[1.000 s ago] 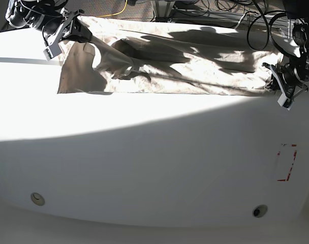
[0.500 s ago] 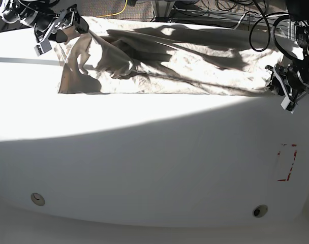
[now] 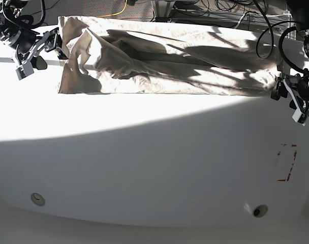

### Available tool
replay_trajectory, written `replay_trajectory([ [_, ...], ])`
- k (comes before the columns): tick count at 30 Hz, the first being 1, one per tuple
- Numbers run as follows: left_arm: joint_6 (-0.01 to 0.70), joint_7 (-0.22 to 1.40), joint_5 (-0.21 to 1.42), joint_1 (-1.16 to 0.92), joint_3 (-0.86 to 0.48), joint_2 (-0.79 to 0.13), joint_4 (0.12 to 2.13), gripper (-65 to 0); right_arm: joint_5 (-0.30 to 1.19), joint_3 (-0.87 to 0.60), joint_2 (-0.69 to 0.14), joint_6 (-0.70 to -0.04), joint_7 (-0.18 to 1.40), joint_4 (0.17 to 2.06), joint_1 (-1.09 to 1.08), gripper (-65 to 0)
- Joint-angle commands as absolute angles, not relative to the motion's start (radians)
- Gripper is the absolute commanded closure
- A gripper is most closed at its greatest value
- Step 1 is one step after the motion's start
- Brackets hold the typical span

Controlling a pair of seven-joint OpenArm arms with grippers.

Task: Layout the t-shirt on the table in an organized manner, then fold the t-shirt properly
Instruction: 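Lay the folded hem down along the collar edge with both grippers, then grasp the folded strip's two ends with both grippers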

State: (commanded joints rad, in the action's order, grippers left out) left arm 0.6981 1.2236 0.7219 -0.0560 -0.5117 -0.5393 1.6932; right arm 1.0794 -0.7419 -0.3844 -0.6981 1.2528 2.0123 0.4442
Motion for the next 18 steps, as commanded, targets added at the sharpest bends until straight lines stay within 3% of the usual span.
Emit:
replay_trajectory([
  [5,0.698,1.291,0.809,-0.062,-0.521,-0.533,1.761,-43.9,1.073,-0.661,-0.332,-0.698,1.253,2.012,0.389,-50.1],
  [9,0.698,1.311,0.829,-0.082,-0.499,-0.479,1.788,-41.9,1.053,-0.624,-0.275,-0.698,1.251,2.009,0.372,-38.8],
  [15,0.698,1.297,0.73,-0.156,-0.489,-0.417,1.79,-22.4,0.914,-0.595,-0.208,-0.698,1.251,2.009,0.371,-12.0],
  [18,0.698,1.244,0.61,-0.186,-0.449,-0.392,1.787,-10.7,0.837,-0.55,-0.197,-0.698,1.244,2.009,0.375,-5.7],
])
